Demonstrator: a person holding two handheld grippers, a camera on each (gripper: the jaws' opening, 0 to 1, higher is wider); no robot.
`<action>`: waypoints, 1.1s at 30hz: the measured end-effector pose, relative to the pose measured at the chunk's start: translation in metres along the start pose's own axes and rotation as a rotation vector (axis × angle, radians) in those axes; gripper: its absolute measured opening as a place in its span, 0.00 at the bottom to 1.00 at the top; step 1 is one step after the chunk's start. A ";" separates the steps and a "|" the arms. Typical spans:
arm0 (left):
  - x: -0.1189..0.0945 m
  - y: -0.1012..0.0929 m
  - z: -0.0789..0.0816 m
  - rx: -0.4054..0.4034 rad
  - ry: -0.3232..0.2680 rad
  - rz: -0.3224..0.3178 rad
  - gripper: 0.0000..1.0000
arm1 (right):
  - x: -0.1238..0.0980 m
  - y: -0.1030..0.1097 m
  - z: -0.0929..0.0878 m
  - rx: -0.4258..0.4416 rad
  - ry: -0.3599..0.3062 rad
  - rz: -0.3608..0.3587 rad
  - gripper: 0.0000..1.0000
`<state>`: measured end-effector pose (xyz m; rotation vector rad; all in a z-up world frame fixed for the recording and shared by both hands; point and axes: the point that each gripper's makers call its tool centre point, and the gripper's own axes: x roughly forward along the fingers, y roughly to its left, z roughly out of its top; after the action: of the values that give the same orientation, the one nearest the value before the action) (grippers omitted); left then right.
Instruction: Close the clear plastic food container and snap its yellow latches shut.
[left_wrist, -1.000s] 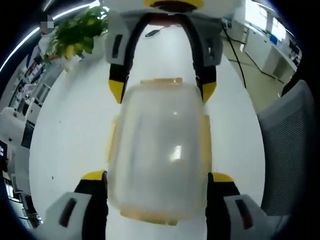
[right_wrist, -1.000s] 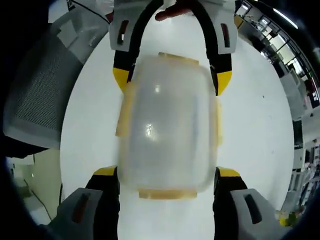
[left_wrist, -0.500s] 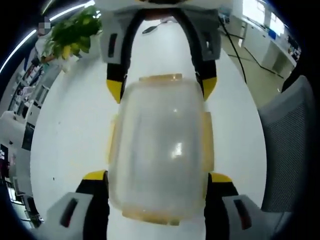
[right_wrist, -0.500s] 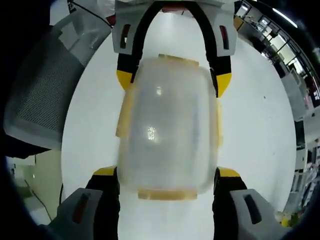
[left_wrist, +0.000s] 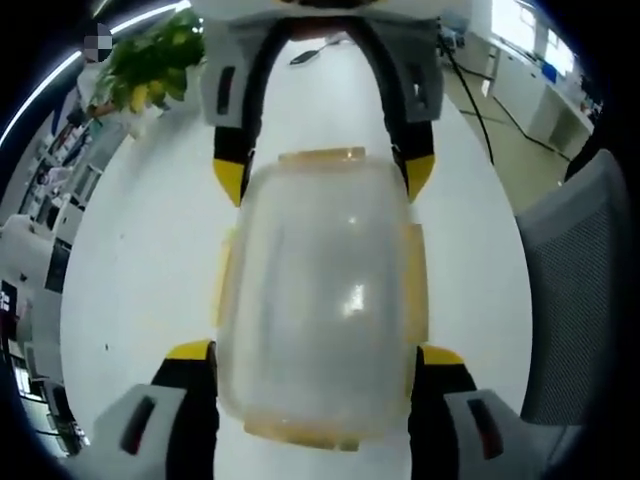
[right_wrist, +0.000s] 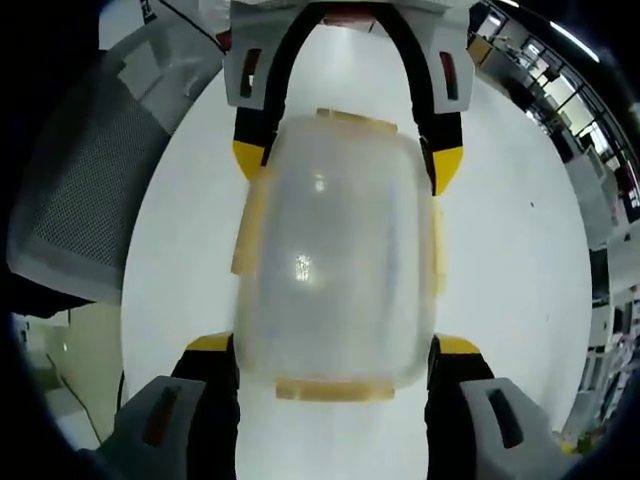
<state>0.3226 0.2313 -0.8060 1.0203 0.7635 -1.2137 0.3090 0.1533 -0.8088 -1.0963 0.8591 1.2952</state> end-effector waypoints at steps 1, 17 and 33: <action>0.000 0.000 -0.001 -0.001 0.000 0.001 0.75 | 0.000 0.000 0.002 -0.001 -0.004 0.000 0.74; -0.011 0.000 -0.025 -0.022 0.012 0.010 0.76 | 0.009 -0.002 0.027 -0.020 -0.010 -0.002 0.74; -0.025 0.002 -0.061 -0.034 0.018 0.017 0.76 | 0.022 -0.006 0.064 -0.024 -0.002 -0.014 0.75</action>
<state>0.3224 0.2969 -0.8064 1.0092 0.7852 -1.1750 0.3117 0.2215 -0.8106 -1.1184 0.8346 1.2975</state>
